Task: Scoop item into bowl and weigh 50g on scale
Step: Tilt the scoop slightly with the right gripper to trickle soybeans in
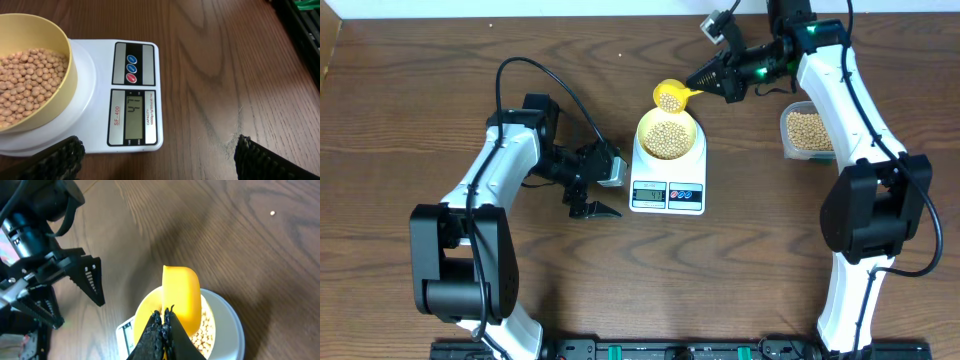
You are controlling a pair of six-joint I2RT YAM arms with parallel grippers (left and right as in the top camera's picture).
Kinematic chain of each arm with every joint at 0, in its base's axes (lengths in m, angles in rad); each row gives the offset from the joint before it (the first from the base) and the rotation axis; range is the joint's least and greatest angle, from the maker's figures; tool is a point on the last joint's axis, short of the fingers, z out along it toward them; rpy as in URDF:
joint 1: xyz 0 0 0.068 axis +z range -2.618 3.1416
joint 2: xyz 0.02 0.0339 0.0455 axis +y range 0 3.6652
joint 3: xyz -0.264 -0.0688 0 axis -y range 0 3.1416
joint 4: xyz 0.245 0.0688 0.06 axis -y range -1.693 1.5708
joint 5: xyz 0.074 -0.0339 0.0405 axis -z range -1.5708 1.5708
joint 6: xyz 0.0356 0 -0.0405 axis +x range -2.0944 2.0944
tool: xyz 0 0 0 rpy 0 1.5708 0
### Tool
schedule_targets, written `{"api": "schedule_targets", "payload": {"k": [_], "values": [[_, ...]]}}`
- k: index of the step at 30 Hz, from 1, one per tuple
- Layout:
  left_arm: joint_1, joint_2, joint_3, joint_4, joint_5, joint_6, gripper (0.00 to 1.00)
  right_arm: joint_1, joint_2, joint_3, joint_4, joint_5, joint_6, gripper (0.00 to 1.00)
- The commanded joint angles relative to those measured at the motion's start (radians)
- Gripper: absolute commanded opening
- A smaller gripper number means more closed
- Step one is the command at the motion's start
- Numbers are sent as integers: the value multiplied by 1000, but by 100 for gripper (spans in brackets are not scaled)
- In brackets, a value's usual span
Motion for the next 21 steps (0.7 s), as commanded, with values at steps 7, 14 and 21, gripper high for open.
{"api": "schedule_targets", "payload": {"k": [7,14,21], "values": [[3,-7,-6,-6,-6,21,98,31,-20,-2,-38,-10,-237,1],[3,-7,-6,-6,-6,21,98,29,-27,-2,-16,50,-285,1],[3,-7,-6,-6,-6,21,98,29,-27,-2,1,86,-286,1]]}}
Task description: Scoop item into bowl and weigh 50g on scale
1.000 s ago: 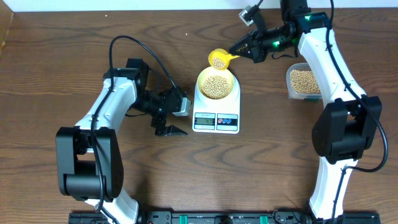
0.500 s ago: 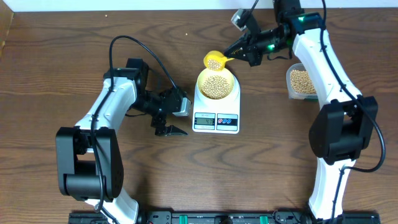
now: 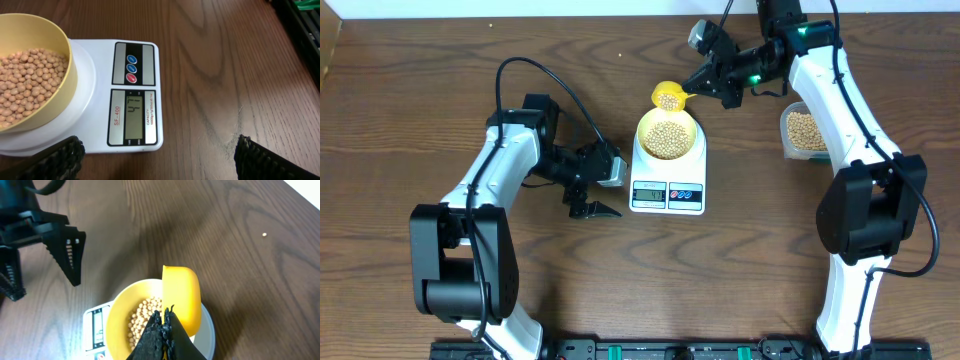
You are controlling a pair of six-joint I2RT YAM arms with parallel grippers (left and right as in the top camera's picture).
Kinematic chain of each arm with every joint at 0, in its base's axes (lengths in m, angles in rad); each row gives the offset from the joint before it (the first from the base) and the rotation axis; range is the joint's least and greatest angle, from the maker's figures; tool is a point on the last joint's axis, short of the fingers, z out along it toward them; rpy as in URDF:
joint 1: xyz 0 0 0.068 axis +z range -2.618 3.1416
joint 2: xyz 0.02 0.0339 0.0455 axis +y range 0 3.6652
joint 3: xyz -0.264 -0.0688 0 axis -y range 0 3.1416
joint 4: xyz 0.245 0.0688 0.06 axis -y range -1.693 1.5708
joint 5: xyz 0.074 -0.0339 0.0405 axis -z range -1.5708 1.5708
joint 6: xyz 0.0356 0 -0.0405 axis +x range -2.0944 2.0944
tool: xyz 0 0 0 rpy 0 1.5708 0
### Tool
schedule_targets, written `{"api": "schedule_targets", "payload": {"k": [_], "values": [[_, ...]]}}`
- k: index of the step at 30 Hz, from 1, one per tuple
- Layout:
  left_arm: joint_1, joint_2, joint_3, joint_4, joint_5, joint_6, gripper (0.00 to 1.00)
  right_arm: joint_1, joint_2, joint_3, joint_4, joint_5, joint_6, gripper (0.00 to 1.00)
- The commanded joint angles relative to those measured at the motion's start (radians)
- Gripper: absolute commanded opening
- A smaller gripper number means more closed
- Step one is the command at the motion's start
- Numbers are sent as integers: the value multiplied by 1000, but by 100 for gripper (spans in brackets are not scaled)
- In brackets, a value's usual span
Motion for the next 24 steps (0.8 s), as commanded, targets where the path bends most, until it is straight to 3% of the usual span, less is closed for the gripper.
{"api": "schedule_targets", "payload": {"k": [1,24], "values": [[3,-7,-6,-6,-6,21,98,3,-27,-2,9,13,-27,1],[3,-7,-6,-6,-6,21,98,13,-27,-2,71,14,-67,1]]}}
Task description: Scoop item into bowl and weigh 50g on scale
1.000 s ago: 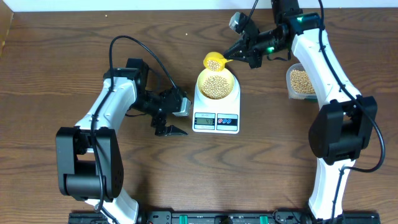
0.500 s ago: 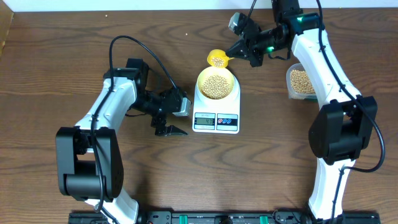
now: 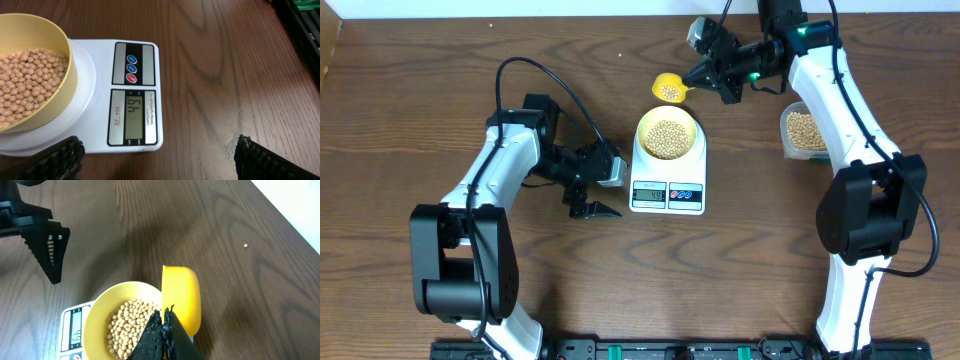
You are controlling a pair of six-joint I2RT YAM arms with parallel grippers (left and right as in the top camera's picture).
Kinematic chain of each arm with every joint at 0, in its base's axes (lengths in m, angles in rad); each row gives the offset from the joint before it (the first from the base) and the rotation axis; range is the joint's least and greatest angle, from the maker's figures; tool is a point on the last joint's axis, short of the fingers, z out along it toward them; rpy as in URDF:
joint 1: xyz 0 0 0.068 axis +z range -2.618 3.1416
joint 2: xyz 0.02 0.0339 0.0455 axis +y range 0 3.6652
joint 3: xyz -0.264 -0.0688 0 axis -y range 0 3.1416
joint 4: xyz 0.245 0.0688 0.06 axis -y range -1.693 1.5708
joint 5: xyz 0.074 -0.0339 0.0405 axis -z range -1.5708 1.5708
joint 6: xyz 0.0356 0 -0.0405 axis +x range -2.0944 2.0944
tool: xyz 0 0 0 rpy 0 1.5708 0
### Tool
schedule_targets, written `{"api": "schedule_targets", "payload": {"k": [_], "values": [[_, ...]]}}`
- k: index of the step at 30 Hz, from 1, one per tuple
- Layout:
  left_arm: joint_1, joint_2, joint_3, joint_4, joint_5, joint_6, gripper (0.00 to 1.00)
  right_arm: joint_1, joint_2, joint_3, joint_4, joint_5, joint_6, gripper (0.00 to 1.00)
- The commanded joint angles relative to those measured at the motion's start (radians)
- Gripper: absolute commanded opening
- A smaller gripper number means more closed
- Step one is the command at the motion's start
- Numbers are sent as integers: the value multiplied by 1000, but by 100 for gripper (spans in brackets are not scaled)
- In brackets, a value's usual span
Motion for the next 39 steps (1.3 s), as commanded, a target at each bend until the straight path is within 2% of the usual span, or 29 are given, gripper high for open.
{"api": "schedule_targets", "payload": {"k": [1,39], "values": [[3,-7,-6,-6,-6,21,98,13,-27,-2,5,-15,-16,1],[3,-7,-6,-6,-6,21,98,29,-27,-2,10,-14,-17,1]]}}
